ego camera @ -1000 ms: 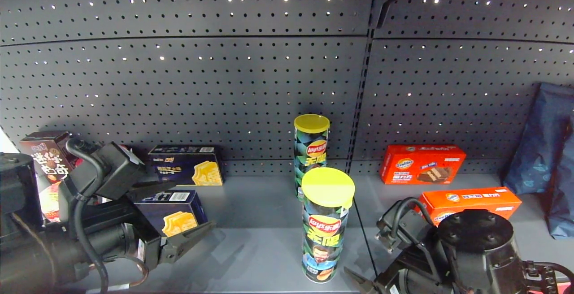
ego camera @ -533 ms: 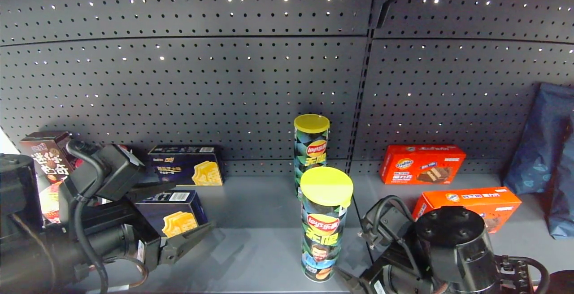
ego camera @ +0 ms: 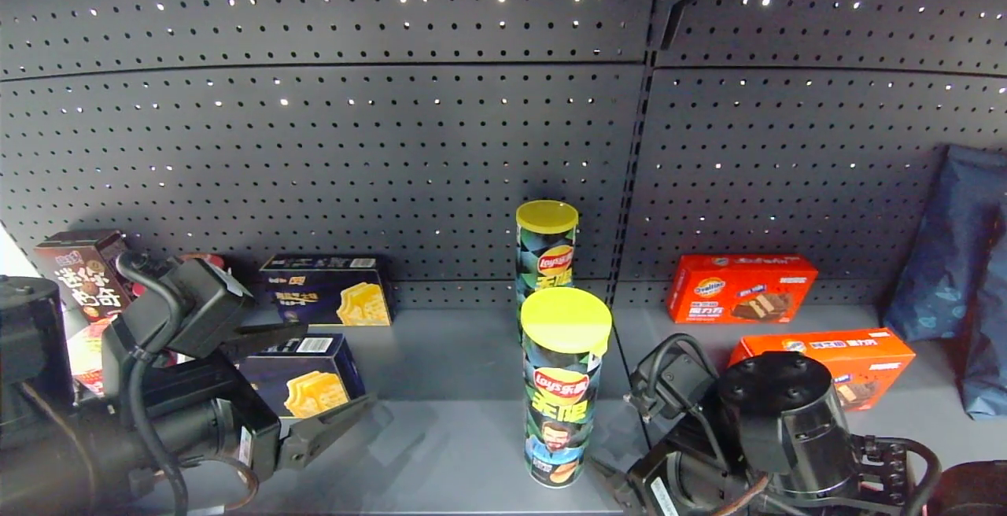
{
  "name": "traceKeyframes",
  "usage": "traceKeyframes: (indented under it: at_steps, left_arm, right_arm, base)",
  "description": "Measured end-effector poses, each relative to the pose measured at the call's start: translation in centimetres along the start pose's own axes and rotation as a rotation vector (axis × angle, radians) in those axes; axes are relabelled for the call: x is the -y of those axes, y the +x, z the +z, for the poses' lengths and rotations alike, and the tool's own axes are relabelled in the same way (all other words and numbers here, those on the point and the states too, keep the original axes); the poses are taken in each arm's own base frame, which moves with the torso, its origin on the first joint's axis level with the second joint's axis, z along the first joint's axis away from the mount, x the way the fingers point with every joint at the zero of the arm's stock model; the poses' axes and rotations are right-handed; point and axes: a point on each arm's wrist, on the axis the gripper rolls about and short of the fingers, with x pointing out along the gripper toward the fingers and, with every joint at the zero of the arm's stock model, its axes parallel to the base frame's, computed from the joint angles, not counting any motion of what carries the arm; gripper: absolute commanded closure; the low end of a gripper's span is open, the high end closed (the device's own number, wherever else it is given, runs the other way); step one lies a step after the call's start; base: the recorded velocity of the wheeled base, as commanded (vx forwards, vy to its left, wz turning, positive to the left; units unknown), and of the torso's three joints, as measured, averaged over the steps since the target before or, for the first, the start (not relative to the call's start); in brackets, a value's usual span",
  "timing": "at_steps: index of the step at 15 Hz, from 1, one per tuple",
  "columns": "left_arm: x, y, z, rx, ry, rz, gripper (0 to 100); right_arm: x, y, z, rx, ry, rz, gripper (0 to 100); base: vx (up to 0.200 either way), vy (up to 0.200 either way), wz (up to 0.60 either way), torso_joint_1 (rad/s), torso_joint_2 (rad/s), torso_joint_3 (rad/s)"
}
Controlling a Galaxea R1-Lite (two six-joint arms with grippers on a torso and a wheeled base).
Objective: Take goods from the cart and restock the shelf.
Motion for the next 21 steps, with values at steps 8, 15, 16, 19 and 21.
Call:
traceKeyframes:
  at_steps: [8, 15, 16, 19, 21]
  left_arm:
    - [0.0, -0.2, -0.3, -0.006, -0.003, 0.005, 0]
    - [-0.1, -0.2, -0.3, -0.008, -0.008, 0.007, 0]
    - [0.0, -0.2, -0.3, -0.008, -0.007, 0.007, 0]
    - [0.0, -0.2, -0.4, -0.009, -0.006, 0.005, 0]
    - [0.1, -0.3, -0.7, -0.006, -0.005, 0.006, 0]
  right_arm:
    - [0.5, 0.3, 0.0, -0.005, -0.002, -0.017, 0]
    - [0.4, 1.1, 0.4, 0.004, 0.0, -0.019, 0]
    - [0.4, 1.0, 0.3, 0.002, 0.0, -0.019, 0]
    - [0.4, 0.7, -0.1, -0.007, -0.001, -0.019, 0]
    - [0.7, 0.0, 0.2, 0.018, 0.011, -0.023, 0]
  base:
    - [0.0, 0.0, 0.0, 0.0, 0.0, 0.0]
    - [0.0, 0.0, 0.0, 0.0, 0.0, 0.0]
    - [0.0, 0.0, 0.0, 0.0, 0.0, 0.0]
    - [0.0, 0.0, 0.0, 0.0, 0.0, 0.0]
    - [0.0, 0.0, 0.0, 0.0, 0.0, 0.0]
